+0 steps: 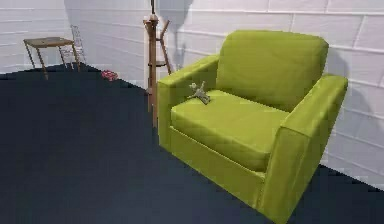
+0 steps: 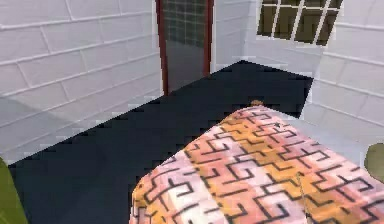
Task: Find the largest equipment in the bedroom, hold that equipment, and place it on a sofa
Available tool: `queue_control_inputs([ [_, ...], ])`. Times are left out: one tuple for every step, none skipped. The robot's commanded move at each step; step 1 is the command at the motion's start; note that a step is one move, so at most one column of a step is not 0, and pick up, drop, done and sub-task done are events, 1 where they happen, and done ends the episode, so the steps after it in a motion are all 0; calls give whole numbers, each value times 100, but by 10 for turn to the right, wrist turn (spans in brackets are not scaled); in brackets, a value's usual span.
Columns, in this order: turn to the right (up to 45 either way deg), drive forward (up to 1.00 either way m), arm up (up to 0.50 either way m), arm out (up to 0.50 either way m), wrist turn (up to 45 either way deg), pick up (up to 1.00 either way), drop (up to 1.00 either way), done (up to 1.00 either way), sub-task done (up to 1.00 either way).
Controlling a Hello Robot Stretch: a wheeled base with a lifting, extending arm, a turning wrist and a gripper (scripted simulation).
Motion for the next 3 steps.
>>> queue_control_inputs([
  [360,0,0,0,0,0,0,0,0],
  [300,0,0,0,0,0,0,0,0],
  [0,5,0,0,0,0,0,0,0],
])
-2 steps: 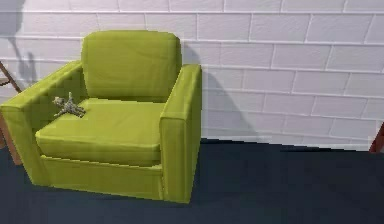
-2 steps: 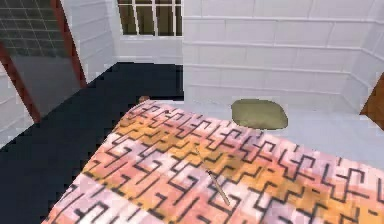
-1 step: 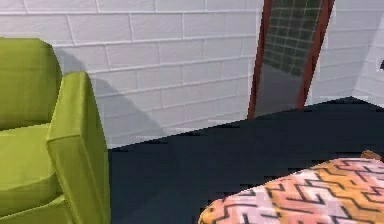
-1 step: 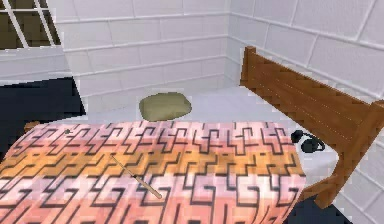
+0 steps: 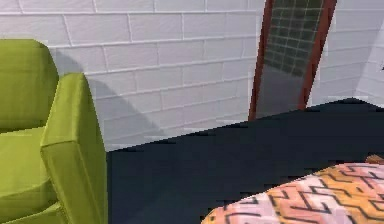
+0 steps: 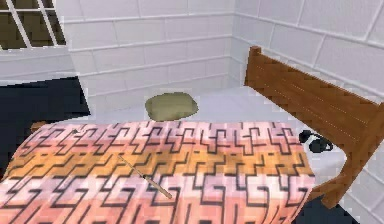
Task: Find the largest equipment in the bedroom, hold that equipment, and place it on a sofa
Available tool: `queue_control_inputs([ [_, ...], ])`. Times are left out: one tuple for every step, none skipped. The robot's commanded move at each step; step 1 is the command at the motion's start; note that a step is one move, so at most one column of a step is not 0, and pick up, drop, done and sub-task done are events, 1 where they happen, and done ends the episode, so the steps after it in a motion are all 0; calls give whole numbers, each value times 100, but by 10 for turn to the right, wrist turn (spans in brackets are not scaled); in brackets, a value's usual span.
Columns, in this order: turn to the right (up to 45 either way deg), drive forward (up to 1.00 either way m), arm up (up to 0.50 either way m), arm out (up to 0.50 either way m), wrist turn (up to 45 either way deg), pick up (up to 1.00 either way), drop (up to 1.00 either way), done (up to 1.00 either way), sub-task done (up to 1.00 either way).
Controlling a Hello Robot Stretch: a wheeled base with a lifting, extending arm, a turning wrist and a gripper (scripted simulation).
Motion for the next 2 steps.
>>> queue_control_inputs([
  [-180,0,0,0,0,0,0,0,0],
  [0,0,50,0,0,0,0,0,0],
])
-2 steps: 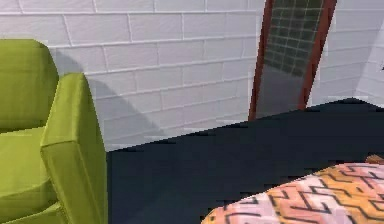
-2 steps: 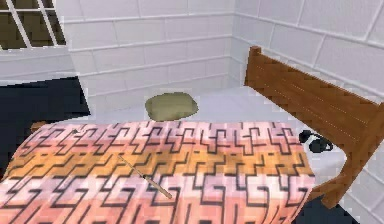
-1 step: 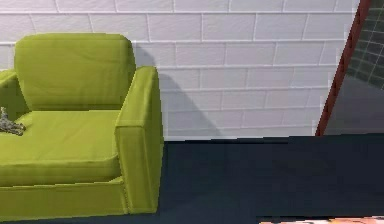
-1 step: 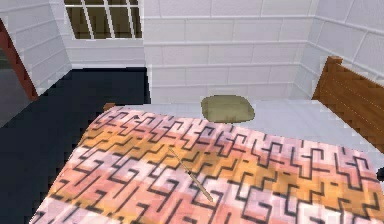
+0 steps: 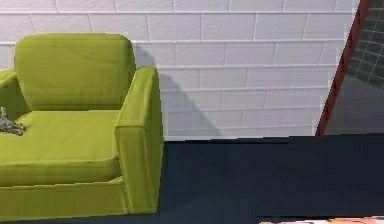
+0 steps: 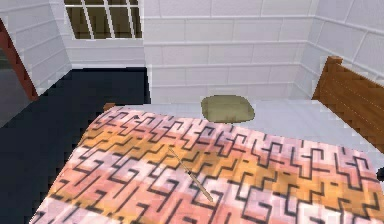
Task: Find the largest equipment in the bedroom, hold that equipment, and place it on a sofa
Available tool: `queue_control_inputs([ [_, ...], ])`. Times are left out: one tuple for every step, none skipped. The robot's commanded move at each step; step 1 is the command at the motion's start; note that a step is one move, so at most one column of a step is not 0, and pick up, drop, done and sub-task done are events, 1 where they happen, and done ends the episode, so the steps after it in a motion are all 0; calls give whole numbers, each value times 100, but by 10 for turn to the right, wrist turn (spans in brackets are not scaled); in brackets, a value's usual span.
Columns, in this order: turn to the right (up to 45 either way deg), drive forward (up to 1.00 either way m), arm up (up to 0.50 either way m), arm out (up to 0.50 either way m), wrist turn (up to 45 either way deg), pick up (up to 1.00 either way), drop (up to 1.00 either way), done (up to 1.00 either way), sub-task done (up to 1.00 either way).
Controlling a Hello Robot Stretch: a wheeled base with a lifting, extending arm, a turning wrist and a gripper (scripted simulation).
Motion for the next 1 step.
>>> queue_control_inputs([
  [0,0,16,0,0,0,0,0,0],
])
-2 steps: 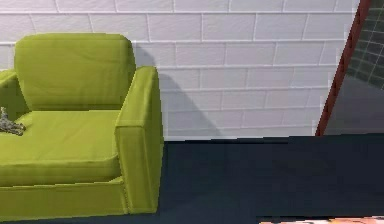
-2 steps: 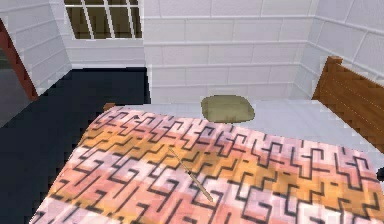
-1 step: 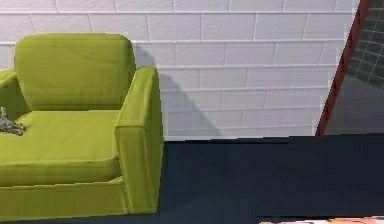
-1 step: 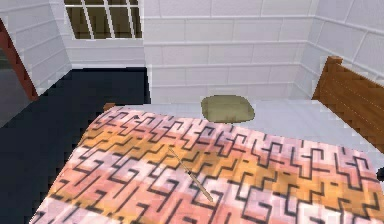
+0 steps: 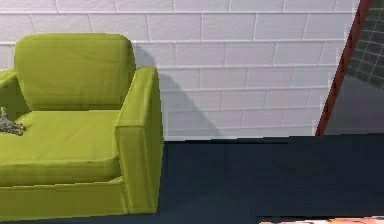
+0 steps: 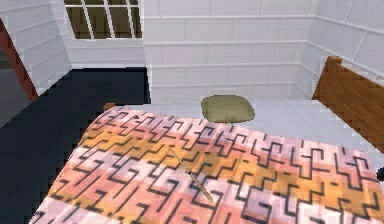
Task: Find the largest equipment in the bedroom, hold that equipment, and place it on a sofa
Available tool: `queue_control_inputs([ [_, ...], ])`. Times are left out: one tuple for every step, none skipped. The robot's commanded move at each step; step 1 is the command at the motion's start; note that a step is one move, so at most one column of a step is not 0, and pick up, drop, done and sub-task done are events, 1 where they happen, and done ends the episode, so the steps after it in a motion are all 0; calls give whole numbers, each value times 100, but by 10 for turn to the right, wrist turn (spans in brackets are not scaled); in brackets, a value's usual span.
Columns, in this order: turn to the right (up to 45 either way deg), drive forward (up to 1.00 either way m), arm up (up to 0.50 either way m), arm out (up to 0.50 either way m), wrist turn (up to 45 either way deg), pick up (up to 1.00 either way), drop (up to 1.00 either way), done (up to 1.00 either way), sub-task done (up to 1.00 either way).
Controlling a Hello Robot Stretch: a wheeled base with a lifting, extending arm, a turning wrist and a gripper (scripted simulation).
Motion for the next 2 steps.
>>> queue_control_inputs([
  [0,0,0,30,0,0,0,0,0],
  [0,0,0,0,450,0,0,0,0],
])
